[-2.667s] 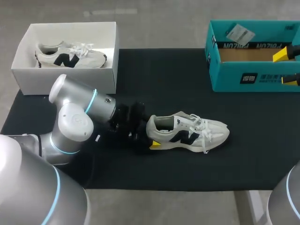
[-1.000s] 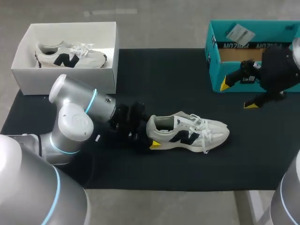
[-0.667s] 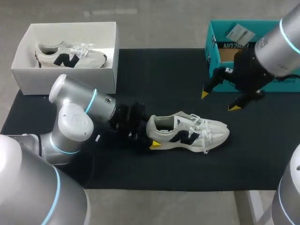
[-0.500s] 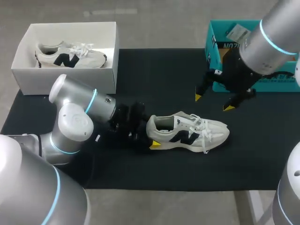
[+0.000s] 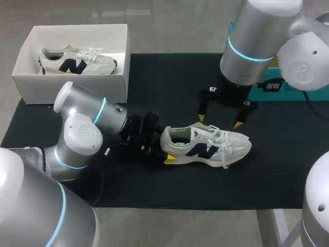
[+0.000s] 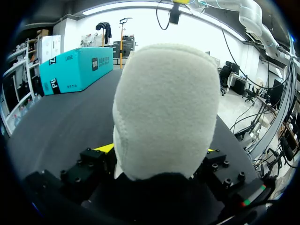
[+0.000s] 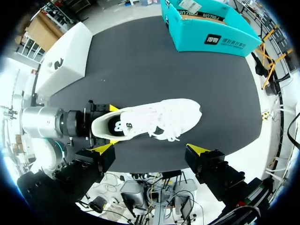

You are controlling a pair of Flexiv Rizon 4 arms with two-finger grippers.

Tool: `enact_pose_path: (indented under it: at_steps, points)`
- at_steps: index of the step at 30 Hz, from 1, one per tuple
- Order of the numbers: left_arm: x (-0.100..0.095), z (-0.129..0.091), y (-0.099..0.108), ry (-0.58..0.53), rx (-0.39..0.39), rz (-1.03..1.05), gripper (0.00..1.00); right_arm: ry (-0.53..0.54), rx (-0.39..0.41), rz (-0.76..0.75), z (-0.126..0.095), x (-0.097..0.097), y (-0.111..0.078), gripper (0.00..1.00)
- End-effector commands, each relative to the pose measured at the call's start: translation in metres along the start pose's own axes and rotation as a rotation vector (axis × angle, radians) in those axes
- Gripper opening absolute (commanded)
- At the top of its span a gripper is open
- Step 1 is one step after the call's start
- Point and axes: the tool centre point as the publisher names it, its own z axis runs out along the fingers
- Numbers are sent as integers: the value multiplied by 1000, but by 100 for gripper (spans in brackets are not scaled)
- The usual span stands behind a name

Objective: Take the shoe out of the shoebox, open the shoe tongue, remove and reinsert the insole, then place the shoe into the shoebox

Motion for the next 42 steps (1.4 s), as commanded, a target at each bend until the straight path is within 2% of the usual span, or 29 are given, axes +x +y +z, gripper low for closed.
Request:
enact_pose_path:
  at_steps: [1, 12, 15, 21, 28, 42]
  points:
    - [-1, 2, 2, 2, 1, 0, 0, -161, 11, -1, 24, 11, 6, 100]
    - [-1, 2, 2, 2, 1, 0, 0, -142, -17, 27, 40, 13, 13, 100]
    - [-1, 2, 2, 2, 1, 0, 0, -179, -11, 58, 45, 16, 14, 100]
    - [-1, 2, 2, 2, 1, 0, 0, -169, -16, 49, 52, 26, 17, 100]
    - [-1, 2, 2, 2, 1, 0, 0, -254, -61, -14, 65, 35, 17, 100]
    - [-1, 2, 2, 2, 1, 0, 0, -299, -12, -44, 97, 36, 8, 100]
